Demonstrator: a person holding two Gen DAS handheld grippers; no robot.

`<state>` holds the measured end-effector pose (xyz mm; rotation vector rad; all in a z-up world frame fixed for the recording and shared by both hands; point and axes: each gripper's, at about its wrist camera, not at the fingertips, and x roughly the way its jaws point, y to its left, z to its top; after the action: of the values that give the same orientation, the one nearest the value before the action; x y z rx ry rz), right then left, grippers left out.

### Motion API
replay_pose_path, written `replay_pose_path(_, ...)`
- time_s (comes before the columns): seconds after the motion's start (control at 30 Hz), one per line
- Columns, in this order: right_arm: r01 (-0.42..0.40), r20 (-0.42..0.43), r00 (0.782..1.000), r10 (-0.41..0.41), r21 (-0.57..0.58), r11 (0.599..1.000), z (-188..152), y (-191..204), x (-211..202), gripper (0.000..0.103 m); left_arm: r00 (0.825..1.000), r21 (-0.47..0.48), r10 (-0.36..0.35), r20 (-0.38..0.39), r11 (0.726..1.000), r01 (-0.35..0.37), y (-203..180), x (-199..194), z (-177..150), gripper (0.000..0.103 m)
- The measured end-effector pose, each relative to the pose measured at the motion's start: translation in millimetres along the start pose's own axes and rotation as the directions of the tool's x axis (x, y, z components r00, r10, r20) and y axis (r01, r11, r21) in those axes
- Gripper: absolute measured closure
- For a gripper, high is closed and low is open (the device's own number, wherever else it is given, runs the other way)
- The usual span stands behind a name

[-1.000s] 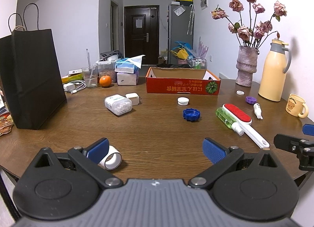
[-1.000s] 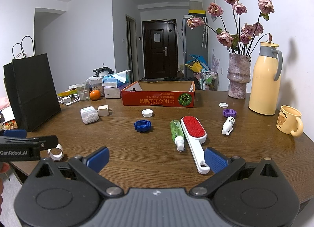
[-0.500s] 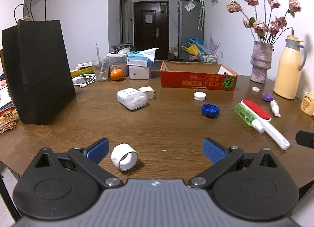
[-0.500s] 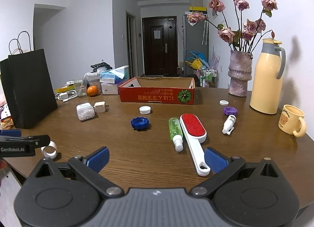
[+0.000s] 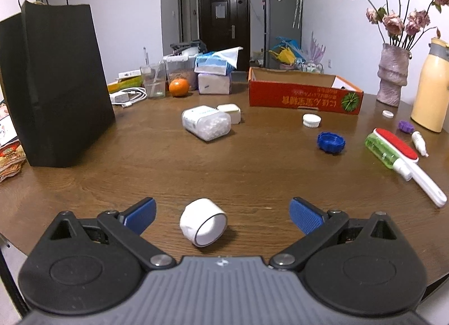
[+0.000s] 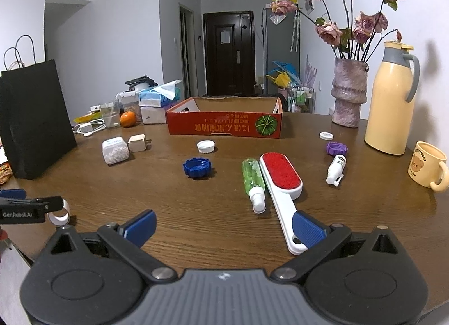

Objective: Organize rigid objects
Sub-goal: 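Move the left tool to the white tape roll and close on it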

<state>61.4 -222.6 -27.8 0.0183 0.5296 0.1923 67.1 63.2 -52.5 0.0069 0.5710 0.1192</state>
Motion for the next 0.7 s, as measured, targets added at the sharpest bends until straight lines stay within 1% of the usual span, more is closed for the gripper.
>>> replay_pose_path(0.23,-0.004,-0.027,1.000,0.004,-0.001,1.000,3.0,2.1,19.7,0.000,1.000,0.023,-0.015,-0.016,1.000,0.016,5.8,17.7,-3.6,0.000)
replay_pose_path(0.33,-0.002,-0.043,0.999,0.002,-0.003,1.000,3.7,3.3,27.8,0.000,0.999,0.022,-0.018,-0.028,1.000,0.019,7.8,24.6,-4.9,0.003)
replay_pose_path(0.4,0.000,-0.052,0.999,0.000,-0.002,1.000,3.8,3.3,32.7,0.000,0.999,0.020,-0.017,-0.040,1.000,0.018,10.7,30.2,-5.8,0.009)
replay_pose_path(0.47,0.002,-0.059,0.998,-0.002,-0.001,1.000,3.8,3.4,36.3,0.000,0.998,0.019,-0.021,-0.051,1.000,0.022,13.0,33.7,-7.8,0.019)
replay_pose_path(0.53,0.003,-0.066,0.998,-0.003,-0.001,1.000,3.6,3.7,39.6,0.000,0.998,0.022,-0.031,-0.057,0.999,0.032,15.1,36.6,-9.5,0.027)
replay_pose_path(0.6,0.004,-0.071,0.997,-0.004,-0.002,1.000,3.4,4.1,42.6,0.000,0.998,0.026,-0.036,-0.060,0.999,0.038,15.8,39.2,-10.7,0.032)
replay_pose_path(0.67,0.005,-0.076,0.997,-0.006,-0.005,1.000,3.3,4.6,44.4,0.000,0.997,0.028,-0.045,-0.063,0.998,0.047,16.5,41.1,-11.9,0.043)
replay_pose_path(0.7,0.006,-0.078,0.997,-0.007,-0.006,1.000,3.2,4.5,45.2,0.000,0.997,0.028,-0.050,-0.064,0.998,0.052,16.9,41.6,-12.3,0.045)
